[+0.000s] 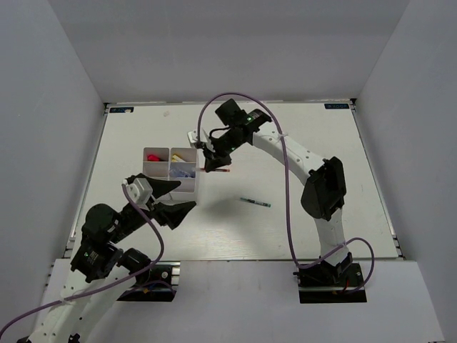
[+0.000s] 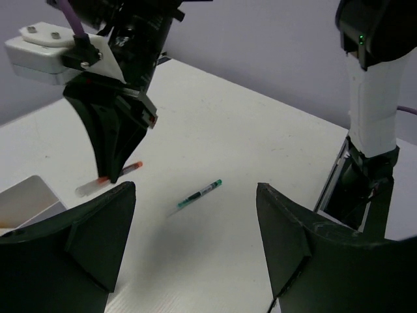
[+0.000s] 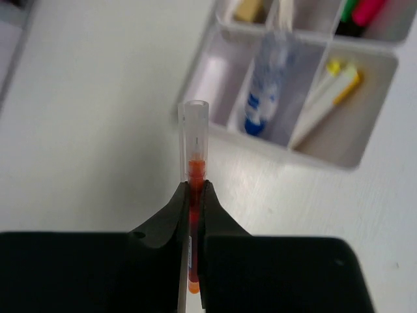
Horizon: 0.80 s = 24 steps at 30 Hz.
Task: Sort the stationery into containers
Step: Place the pen in the storage box.
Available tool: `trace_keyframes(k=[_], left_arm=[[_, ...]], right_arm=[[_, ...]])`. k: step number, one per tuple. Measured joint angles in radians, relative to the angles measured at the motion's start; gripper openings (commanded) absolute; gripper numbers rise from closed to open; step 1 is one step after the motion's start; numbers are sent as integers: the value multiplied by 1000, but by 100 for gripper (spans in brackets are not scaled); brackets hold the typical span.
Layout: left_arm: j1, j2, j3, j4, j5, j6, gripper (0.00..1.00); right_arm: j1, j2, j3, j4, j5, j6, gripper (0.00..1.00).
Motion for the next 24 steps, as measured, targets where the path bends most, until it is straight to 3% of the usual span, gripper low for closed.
trace_keyframes(k=[14, 24], left_arm=[[0, -45, -17, 55, 112, 8, 84], [0, -45, -20, 61, 120, 10, 84]], right_arm=[[121, 54, 14, 473, -399, 514, 0], [137, 237, 83, 569, -428, 543, 0]])
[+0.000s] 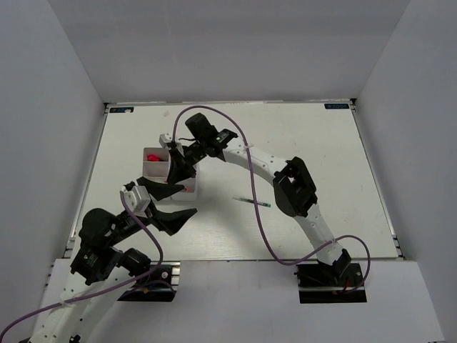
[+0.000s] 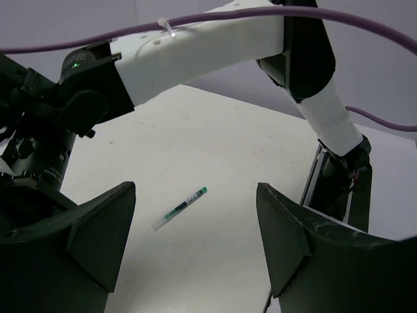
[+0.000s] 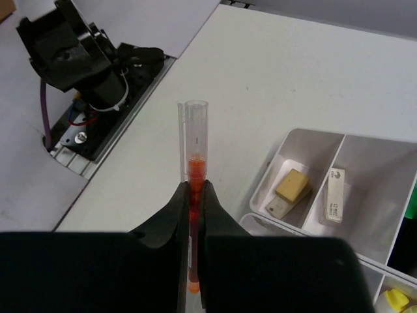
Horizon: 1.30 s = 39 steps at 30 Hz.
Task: Sort the stationery into containers
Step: Place the pen in the storage box, then pick up the pen from the center of the board.
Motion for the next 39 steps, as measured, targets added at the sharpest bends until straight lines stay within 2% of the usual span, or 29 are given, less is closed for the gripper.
trace_keyframes(k=[13, 16, 17, 22, 24, 30, 35, 38, 39], left_arm=[[0, 0, 0, 3, -1, 9, 84], [0, 0, 0, 3, -1, 9, 84], [0, 0, 0, 3, -1, 9, 84], [0, 0, 0, 3, -1, 9, 84], [0, 0, 0, 3, -1, 9, 84], [0, 0, 0, 3, -1, 9, 84], [0, 7, 0, 3, -5, 6, 83], [0, 31, 0, 5, -8, 3, 77], [0, 43, 0, 5, -9, 2, 70]], right_arm=[[-27, 64, 37, -5, 25, -135, 0], [-39, 65, 36, -16, 33, -156, 8], [-40, 65, 36, -18, 33, -163, 15], [-51, 65, 28, -31, 44, -191, 32], [-51, 65, 19, -40, 56, -204, 35], [-51, 58, -37, -75, 65, -233, 35], [-55, -46, -139, -112, 93, -243, 34], [-62, -218, -285, -93, 161, -216, 31], [-65, -265, -322, -81, 201, -192, 31]])
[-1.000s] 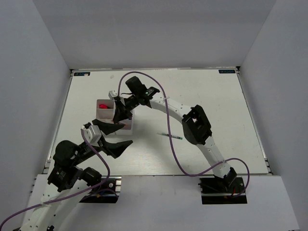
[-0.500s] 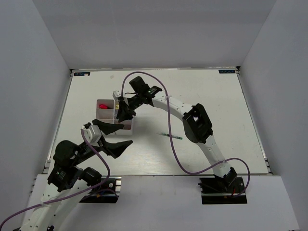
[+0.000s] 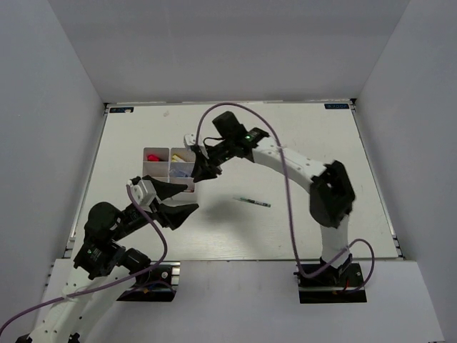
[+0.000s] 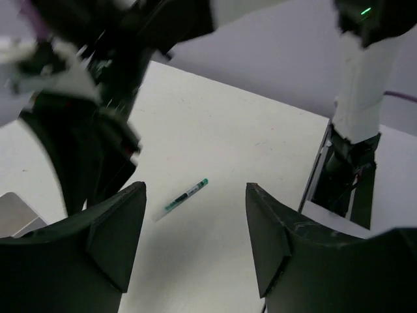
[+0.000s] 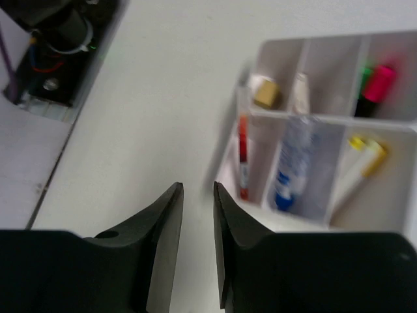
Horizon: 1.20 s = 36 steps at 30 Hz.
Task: Sort the stationery into containers
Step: Pick up the pen from the center of the board.
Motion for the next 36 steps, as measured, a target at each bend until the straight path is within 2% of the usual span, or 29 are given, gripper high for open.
trace_keyframes(k=[2, 3, 4, 6, 8, 10, 11, 13, 14, 18, 24, 32, 36], left_arm=[[0, 23, 0, -3, -2, -5, 56], [0, 37, 0, -4, -8, -4, 38], [0, 43, 0, -7, -14, -14, 31], [0, 53, 0, -15, -33, -11, 23], [0, 62, 0, -25, -62, -12, 23], [0, 84, 5, -41, -98, -11, 34], [0, 103, 11, -53, -114, -10, 53], [0, 152, 26, -78, -153, -10, 65], [0, 176, 31, -90, -170, -13, 70], [0, 240, 40, -139, -224, -21, 73], [2, 229, 41, -167, -251, -22, 73], [2, 209, 46, -167, -255, -22, 73], [2, 201, 47, -168, -255, -22, 73]], right_arm=[[-14, -164, -124, 24, 102, 32, 30], [-21, -225, -166, 30, 150, 50, 30], [-26, -279, -200, 30, 196, 66, 30], [-38, -367, -264, 35, 324, 93, 32], [-45, -412, -328, 31, 434, 113, 36], [-47, -411, -381, 5, 535, 128, 42], [-47, -401, -402, -13, 575, 135, 51], [-48, -369, -435, -56, 643, 152, 57], [-48, -351, -447, -76, 669, 155, 57], [-49, -287, -460, -125, 763, 158, 59], [-49, -186, -434, -148, 851, 152, 59], [-49, -83, -407, -169, 874, 148, 59], [-49, -79, -400, -175, 870, 146, 54]])
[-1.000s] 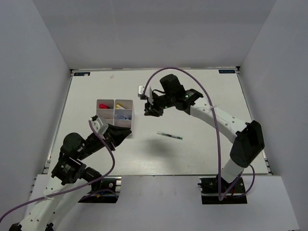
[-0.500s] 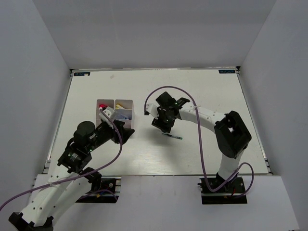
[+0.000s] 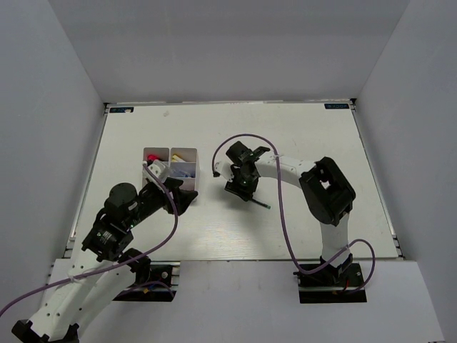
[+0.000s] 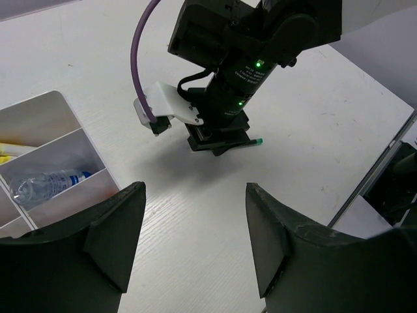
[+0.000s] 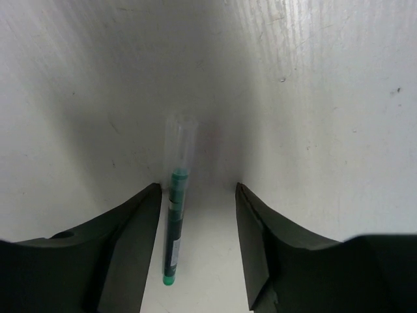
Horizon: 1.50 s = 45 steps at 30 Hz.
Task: Sort the stationery into containers
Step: Pick up the pen from the center of the board, then place the pen in the storage box.
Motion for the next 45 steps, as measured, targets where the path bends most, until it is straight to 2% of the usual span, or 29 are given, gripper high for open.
trace_keyframes(k=[4, 5, 7, 8, 16, 22, 27, 35, 45], left_arm=[[0, -5, 0, 0, 0, 0, 73], [0, -6, 0, 0, 0, 0, 73], [0, -10, 0, 0, 0, 0, 73], [0, -12, 0, 0, 0, 0, 73], [0, -48, 0, 2, 17, 0, 73], [0, -144, -4, 49, 93, 7, 73], [0, -215, -30, 106, 156, 14, 73], [0, -220, -42, 129, 201, 19, 73], [0, -220, -44, 144, 211, 19, 73]], right_arm=[[0, 10, 10, -13, -14, -4, 41], [0, 14, 15, -19, -18, -7, 28], [-1, 32, 42, -43, -32, -16, 13], [-3, 45, 61, -57, -44, -16, 1], [-2, 83, 173, -171, -209, -39, 0], [5, 77, 431, -211, -447, -72, 0], [18, 60, 591, -157, -645, -87, 0], [65, 59, 592, 23, -870, -96, 0], [106, 244, 745, 122, -984, -70, 0]])
